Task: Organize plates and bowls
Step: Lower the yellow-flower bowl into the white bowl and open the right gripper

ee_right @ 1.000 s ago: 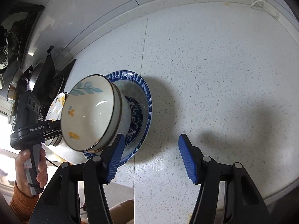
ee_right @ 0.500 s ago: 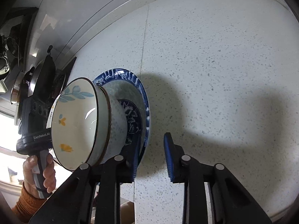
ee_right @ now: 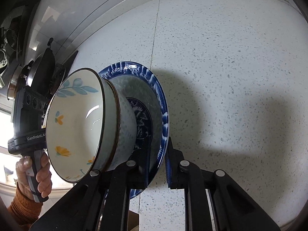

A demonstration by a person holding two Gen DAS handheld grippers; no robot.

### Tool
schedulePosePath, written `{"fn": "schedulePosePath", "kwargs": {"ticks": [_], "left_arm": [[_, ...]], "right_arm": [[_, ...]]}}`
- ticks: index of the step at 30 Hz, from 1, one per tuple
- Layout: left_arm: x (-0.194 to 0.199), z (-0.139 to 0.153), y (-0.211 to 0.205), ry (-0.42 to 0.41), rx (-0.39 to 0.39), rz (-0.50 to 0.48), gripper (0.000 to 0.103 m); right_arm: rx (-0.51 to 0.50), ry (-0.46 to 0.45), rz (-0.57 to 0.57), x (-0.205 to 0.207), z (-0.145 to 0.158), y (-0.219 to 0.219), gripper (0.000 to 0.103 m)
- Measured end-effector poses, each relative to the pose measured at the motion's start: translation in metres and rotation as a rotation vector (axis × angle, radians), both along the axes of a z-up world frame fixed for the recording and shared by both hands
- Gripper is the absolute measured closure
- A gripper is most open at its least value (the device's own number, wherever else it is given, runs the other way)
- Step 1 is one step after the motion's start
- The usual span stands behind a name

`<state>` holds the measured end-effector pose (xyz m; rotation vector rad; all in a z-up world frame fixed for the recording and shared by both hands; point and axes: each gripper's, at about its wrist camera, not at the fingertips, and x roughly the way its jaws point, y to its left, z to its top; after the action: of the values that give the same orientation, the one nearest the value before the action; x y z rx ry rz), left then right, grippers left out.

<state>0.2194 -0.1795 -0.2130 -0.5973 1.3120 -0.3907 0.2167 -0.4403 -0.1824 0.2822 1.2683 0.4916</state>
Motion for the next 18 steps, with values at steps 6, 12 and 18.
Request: {"fn": "schedulePosePath", "kwargs": {"ticks": [6, 12, 18], "left_arm": [[0.002, 0.002, -0.007, 0.024, 0.006, -0.003, 0.095], [0.008, 0.010, -0.011, 0.015, -0.008, -0.011, 0.096], [0.013, 0.038, 0.005, -0.015, -0.030, 0.011, 0.097]], "right_arm": [[-0.002, 0.001, -0.032, 0.001, 0.002, 0.006, 0.091], [-0.008, -0.004, -0.064, 0.003, 0.013, 0.004, 0.091], [-0.027, -0.031, -0.063, 0.009, 0.041, 0.016, 0.091]]}}
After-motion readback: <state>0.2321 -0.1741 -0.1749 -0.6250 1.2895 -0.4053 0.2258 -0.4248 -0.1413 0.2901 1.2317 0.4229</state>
